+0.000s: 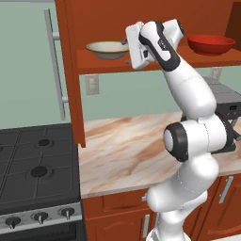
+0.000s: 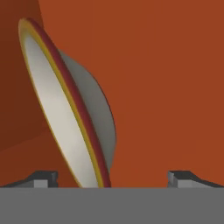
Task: Pick both bowls and place them on the counter. Then place the shrimp in one bowl and place the donut in the other bowl.
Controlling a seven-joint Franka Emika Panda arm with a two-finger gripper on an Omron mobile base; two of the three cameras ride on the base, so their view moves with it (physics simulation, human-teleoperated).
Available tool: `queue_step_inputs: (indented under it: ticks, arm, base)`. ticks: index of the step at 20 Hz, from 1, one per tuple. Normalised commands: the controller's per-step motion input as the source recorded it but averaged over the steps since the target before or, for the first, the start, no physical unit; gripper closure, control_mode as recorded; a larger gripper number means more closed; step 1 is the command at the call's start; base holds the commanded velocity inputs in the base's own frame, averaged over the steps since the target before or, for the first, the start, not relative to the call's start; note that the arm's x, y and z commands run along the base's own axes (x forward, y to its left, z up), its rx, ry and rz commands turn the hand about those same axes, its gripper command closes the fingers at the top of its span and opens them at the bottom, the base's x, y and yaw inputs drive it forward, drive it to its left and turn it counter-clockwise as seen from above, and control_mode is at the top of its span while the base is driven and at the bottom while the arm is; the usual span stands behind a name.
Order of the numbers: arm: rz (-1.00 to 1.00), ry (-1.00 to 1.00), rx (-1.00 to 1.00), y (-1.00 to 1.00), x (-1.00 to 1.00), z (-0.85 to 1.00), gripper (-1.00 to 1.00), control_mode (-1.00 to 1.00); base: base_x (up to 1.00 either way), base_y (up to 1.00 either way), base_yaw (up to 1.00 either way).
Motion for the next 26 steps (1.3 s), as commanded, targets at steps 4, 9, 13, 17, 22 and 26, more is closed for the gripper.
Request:
queue_step_inputs:
  ticks: [4, 9, 13, 17, 22, 26]
  arm:
    - [0.00, 0.00, 0.00, 0.02, 0.26, -0.08, -1.00, -1.00]
    - [0.00, 0.00, 0.00, 0.05, 0.20, -0.18, -1.00, -1.00]
    - [0.00, 0.00, -0.01, 0.13, 0.31, -0.18, -1.00, -1.00]
    - [0.00, 0.00, 0.00, 0.14, 0.34, -0.09, -1.00, -1.00]
    - [0.00, -0.02, 0.00, 0.14, 0.33, -0.02, -1.00, -1.00]
    - [0.00, -0.07, 0.00, 0.13, 0.28, -0.01, -1.00, -1.00]
  base:
    - [0.00, 0.00, 0.00]
    - [0.00, 0.00, 0.00]
    - [0.00, 0.00, 0.00]
    - [0.00, 0.00, 0.00]
    - [0.00, 0.00, 0.00]
    - [0.00, 0.00, 0.00]
